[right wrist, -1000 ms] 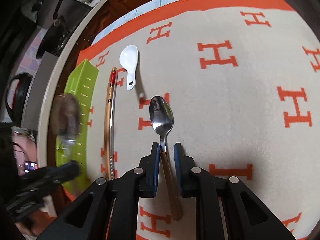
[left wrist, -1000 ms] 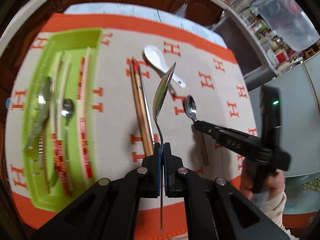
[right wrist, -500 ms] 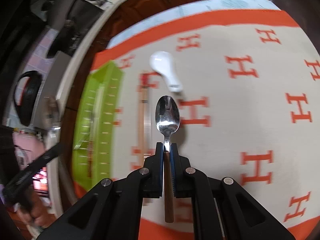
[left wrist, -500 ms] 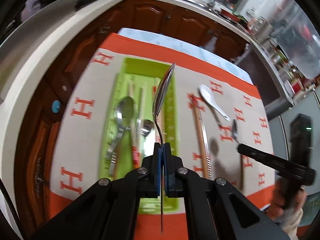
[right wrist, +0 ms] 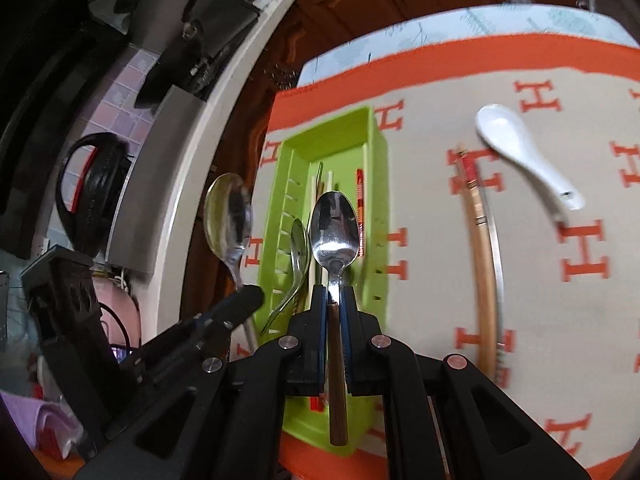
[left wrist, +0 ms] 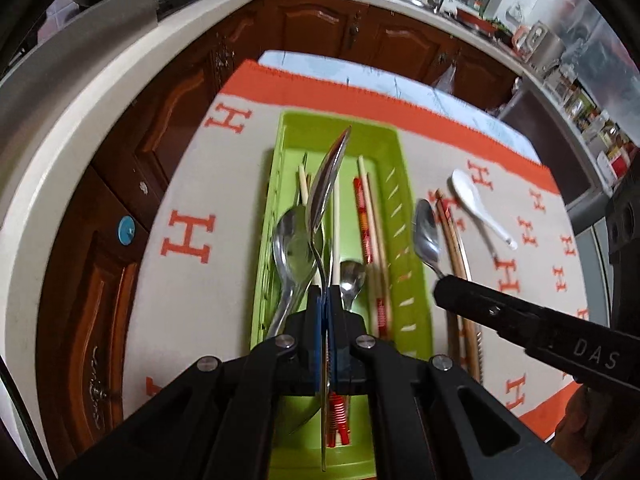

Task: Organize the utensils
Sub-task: 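Lower both spoons into the green tray and open both grippers, then move both grippers back toward the white ceramic spoon and chopsticks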

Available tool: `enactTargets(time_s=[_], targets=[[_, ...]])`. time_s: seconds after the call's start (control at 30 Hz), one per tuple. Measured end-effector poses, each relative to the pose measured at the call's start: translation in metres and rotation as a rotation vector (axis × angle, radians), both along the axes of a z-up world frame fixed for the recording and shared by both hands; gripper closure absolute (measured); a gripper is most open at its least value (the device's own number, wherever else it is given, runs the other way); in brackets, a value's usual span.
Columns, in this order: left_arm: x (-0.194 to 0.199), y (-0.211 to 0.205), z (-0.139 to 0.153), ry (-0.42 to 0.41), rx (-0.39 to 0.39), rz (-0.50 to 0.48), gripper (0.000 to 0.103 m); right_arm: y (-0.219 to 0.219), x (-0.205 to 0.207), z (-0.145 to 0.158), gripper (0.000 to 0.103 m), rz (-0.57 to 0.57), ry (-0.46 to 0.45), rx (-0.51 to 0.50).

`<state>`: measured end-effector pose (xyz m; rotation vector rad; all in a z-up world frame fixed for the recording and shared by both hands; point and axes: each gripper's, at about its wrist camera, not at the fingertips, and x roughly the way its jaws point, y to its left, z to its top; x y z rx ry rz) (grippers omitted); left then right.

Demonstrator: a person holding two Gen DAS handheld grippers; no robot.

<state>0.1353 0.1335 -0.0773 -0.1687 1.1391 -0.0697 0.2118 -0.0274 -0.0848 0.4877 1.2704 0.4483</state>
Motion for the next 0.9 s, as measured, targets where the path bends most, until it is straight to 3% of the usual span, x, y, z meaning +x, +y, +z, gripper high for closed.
enactTargets(time_s=[0.17,0.3,0.47,0.53,0.57,0.73,0.9], targets=[[-0.008,-0.001,-0.005,-0.005,0.011,-0.012,0.100,0.016,-0.001,-0.016,0.096,0.037,0.021,-0.025],[-0.016,0.004,-0.001,-0.026,-0.001,0.027,0.075,0.023,-0.006,-0.018,0.095,0.059,0.012,-0.064],[-0.032,0.006,0.009,-0.056,-0.029,0.058,0.061,0.019,-0.017,-0.013,0.095,0.061,-0.025,-0.092],[-0.040,0.004,0.017,-0.091,-0.020,0.075,0.044,0.014,-0.026,-0.005,0.095,0.058,-0.053,-0.109],[-0.043,0.002,0.020,-0.104,-0.015,0.078,0.041,0.012,-0.030,-0.001,0.095,0.056,-0.072,-0.120],[-0.060,-0.006,0.038,-0.159,-0.012,0.091,0.031,-0.006,-0.050,0.021,0.095,0.036,-0.159,-0.180],[-0.076,-0.020,0.050,-0.211,0.026,0.093,0.028,-0.031,-0.064,0.036,0.095,-0.009,-0.213,-0.224]])
